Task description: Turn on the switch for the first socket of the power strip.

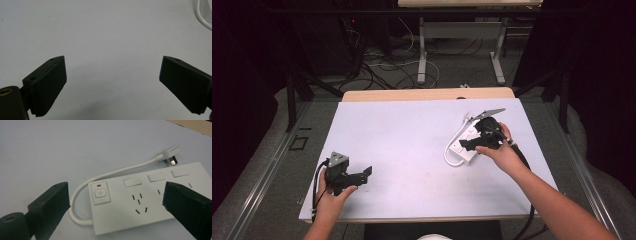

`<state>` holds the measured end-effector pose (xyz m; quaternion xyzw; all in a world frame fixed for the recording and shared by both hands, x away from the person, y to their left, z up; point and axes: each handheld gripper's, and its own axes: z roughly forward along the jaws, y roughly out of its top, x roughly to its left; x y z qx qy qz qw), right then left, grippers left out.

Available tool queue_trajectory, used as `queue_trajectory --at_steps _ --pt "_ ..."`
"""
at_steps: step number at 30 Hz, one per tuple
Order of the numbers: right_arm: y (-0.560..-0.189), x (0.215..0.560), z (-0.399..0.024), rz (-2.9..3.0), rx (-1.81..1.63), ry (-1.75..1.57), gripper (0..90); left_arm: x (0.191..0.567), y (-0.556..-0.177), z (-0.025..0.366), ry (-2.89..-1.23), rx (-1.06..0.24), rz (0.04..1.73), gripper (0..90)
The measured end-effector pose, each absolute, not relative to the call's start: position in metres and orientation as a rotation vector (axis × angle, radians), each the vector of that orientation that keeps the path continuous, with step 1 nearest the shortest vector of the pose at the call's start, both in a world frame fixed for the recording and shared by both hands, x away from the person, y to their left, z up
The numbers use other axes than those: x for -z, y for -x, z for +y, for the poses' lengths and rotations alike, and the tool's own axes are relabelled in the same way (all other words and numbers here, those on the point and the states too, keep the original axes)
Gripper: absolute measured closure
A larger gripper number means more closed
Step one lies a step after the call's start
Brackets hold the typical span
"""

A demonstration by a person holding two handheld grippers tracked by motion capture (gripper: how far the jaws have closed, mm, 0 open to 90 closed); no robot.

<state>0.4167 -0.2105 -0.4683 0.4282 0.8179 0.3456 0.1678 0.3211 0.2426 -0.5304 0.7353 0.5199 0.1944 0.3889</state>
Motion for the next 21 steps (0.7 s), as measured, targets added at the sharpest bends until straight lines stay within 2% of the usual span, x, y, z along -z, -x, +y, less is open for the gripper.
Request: queue_trajectory --at_steps 5,21 --pt "-0.414 0.469 -0.216 2.308 -0.973 -1.215 0.0 0.530 -0.321 0.242 -1.865 -0.495 1.324 7.3" --pt "-0.400 0.475 -0.230 2.272 -0.967 -1.209 0.0 0.530 -0.321 0.243 -1.872 -0.499 1.320 7.3"
